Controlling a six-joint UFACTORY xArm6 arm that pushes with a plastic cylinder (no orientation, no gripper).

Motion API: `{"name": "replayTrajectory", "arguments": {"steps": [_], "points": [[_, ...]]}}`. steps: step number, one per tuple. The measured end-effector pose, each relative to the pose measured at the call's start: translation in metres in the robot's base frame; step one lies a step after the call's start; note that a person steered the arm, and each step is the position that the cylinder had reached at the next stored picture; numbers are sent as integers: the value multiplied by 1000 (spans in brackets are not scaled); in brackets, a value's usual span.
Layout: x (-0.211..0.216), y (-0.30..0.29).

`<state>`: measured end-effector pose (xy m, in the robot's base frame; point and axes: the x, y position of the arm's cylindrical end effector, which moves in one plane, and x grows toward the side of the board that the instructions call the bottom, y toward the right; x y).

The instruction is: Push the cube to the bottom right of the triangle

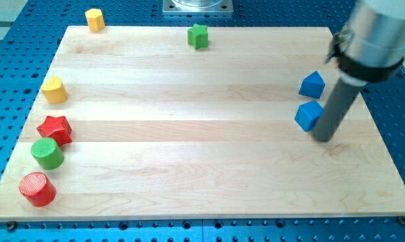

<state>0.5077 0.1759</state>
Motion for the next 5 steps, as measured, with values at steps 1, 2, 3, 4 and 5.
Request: {"name": "replayTrajectory", "arguments": {"steps": [1, 2, 3, 4, 5], "points": [[-4, -42], [-21, -30], [-59, -21], [-61, -20], [-38, -61]]}}
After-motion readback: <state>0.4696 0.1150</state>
